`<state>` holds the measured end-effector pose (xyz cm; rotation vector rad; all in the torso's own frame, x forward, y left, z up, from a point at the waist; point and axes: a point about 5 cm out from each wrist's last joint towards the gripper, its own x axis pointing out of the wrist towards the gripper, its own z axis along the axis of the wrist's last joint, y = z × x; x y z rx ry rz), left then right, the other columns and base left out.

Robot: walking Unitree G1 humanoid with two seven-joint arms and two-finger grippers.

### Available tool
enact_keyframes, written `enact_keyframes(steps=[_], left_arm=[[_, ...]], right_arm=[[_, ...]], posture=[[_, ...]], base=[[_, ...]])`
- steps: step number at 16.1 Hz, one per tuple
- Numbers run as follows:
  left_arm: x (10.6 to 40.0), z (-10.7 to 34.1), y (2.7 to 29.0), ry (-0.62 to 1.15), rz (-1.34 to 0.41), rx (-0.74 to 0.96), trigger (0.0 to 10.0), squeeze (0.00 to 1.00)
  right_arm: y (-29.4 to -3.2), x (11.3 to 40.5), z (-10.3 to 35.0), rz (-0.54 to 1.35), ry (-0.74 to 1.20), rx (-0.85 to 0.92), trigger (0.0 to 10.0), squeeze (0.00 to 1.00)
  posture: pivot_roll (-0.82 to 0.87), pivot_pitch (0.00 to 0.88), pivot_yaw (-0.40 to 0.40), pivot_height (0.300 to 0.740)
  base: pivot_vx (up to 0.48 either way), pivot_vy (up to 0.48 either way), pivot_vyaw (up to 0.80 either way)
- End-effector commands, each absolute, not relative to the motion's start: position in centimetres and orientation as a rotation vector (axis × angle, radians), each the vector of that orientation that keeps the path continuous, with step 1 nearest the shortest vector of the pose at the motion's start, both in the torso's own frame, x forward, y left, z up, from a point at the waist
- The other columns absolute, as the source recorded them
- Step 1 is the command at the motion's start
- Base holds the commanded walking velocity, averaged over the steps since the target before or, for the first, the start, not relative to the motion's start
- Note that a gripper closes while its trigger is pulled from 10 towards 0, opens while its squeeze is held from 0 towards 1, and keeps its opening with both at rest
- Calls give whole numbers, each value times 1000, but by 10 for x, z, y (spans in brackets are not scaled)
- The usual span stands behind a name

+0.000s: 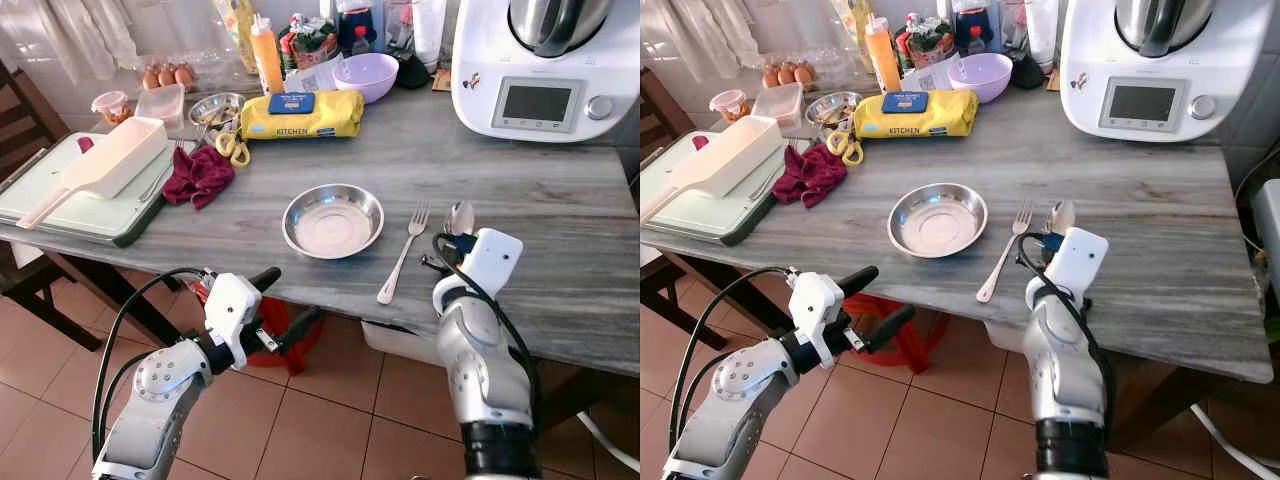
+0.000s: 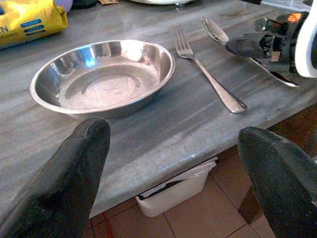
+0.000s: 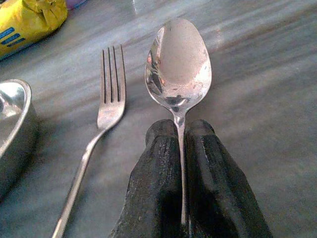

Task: Setting the table

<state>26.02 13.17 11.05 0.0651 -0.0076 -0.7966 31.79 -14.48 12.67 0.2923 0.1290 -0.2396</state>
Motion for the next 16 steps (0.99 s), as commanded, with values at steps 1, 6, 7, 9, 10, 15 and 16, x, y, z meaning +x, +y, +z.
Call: enact_keyframes(steps=[1, 6, 7, 9, 10, 15, 16], left_arm=[[260, 110, 134, 4, -793, 87, 10000, 0], [260, 109, 134, 6, -796, 86, 10000, 0], [260, 109, 134, 7, -797, 86, 10000, 0], [260, 109, 133, 7, -797, 87, 10000, 0], [259, 109, 133, 7, -798, 88, 10000, 0], [257, 108, 134, 14, -797, 92, 10000, 0], [257, 108, 134, 14, -798, 92, 10000, 0]], right_arm=[[-141, 321, 127, -246, 126, 316, 10000, 0], [-143, 326, 122, -257, 146, 327, 10000, 0], [-140, 328, 120, -237, 160, 324, 10000, 0], [-138, 329, 119, -230, 161, 329, 10000, 0], [-137, 330, 119, -223, 165, 334, 10000, 0], [-124, 330, 119, -184, 176, 339, 10000, 0], [-123, 330, 119, -182, 176, 338, 10000, 0]], posture=[[-78, 118, 152, 740], [-78, 116, 152, 740], [-78, 116, 152, 740], [-74, 116, 151, 740], [-73, 116, 151, 740], [-68, 115, 149, 740], [-69, 115, 149, 740]], base=[[0, 0, 0], [0, 0, 0], [0, 0, 0], [0, 0, 0], [0, 0, 0], [0, 0, 0], [0, 0, 0]])
